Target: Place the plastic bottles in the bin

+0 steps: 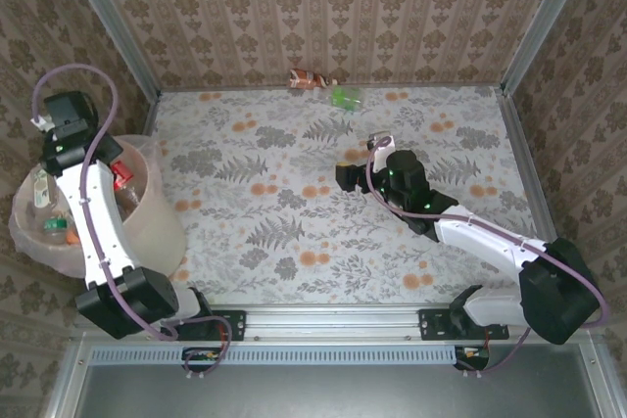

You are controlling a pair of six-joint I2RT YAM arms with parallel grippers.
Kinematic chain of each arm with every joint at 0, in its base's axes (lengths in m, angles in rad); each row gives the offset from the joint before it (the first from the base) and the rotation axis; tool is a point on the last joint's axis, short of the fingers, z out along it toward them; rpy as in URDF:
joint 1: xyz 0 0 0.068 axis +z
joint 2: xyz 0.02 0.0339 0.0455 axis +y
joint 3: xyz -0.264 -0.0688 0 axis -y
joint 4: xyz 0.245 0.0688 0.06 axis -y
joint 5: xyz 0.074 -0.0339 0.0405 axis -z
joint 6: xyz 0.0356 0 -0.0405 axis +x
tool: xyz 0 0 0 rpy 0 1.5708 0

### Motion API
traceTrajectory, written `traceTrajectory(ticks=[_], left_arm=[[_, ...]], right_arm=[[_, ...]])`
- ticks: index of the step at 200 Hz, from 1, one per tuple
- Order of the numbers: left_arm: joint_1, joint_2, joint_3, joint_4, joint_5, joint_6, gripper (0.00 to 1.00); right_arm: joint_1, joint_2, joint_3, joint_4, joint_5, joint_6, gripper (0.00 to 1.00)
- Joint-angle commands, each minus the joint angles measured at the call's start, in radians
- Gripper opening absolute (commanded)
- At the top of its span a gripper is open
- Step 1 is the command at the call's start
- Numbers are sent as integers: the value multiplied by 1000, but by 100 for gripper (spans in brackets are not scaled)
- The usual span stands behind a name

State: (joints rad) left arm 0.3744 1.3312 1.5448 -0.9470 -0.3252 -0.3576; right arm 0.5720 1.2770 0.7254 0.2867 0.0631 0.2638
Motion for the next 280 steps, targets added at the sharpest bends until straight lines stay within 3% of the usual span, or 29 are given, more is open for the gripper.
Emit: traceTrajectory(ticks=[1,41,73,148,197,242,263,280], left_arm=[[-62,98,-12,-55,71,-39,70],[-144,125,57,-44,41,-92,70],[-137,58,33,-42,0,-94,71],[-79,-62,-54,-59,20,-92,72],[-78,-182,9,-69,120,-67,83],[-66,-320,-41,-2,293,-97,92],[-73,-362,-74,78,482,-124,95],[-142,-382,-92,153,583,-144,98]], right_arm=[[-4,5,10,-18,7,-16,100],[-4,-8,1,-58,33,-43,100],[-4,-27,-24,-49,49,-43,100],[-4,-3,-5,-44,38,-44,100],[-4,-2,2,-54,32,-40,100],[-5,2,2,-47,29,-30,100],[-7,4,7,-42,36,-42,100],[-30,16,40,-68,19,-51,100]])
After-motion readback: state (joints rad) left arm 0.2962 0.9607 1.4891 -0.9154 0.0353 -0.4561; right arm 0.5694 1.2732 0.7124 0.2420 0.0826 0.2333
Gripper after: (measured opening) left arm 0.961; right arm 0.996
